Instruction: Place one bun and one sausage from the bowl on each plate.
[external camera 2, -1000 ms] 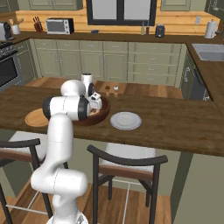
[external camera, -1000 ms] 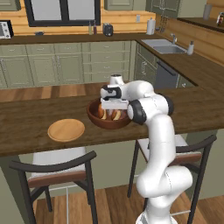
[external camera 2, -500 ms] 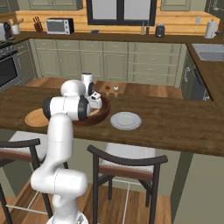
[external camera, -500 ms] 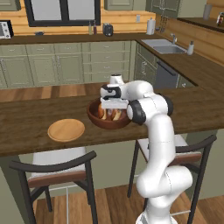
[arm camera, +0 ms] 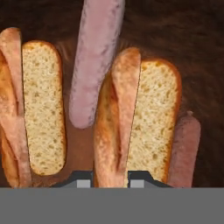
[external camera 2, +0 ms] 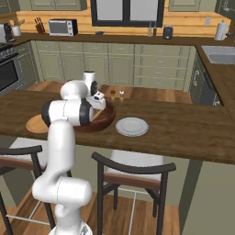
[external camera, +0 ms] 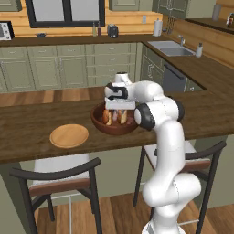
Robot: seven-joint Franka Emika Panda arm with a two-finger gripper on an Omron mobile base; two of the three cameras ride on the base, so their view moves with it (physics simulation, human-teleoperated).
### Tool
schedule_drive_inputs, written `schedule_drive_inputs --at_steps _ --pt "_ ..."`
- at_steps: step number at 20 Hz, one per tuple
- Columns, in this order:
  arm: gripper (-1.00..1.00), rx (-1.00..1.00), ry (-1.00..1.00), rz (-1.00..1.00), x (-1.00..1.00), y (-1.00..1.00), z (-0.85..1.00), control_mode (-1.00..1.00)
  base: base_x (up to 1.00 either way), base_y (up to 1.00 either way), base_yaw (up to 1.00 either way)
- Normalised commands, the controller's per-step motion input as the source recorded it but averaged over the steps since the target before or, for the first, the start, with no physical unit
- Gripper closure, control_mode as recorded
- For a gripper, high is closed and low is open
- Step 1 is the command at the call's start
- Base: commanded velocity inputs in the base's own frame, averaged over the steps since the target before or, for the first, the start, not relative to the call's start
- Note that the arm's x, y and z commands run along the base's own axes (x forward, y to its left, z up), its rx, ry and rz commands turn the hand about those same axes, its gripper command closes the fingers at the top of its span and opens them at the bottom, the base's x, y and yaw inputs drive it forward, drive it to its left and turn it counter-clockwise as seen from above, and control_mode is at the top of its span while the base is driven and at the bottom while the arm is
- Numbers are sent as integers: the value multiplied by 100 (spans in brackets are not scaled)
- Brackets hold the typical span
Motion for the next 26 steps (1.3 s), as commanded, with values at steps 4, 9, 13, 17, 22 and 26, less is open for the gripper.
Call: schedule_drive_inputs --at_steps 4,9,13,17,22,26 --pt "100 2 0 0 -63 -28 89 -100 0 0 0" --pt "100 0 0 1 -98 -92 15 -100 0 0 0" --pt "100 1 0 7 -78 -100 26 -100 0 0 0" --pt "100 7 -2 20 -17 -100 18 -100 0 0 0" --pt "100 12 1 27 58 -84 -2 -100 0 0 0" --pt "100 5 17 5 94 -3 -13 -100 0 0 0"
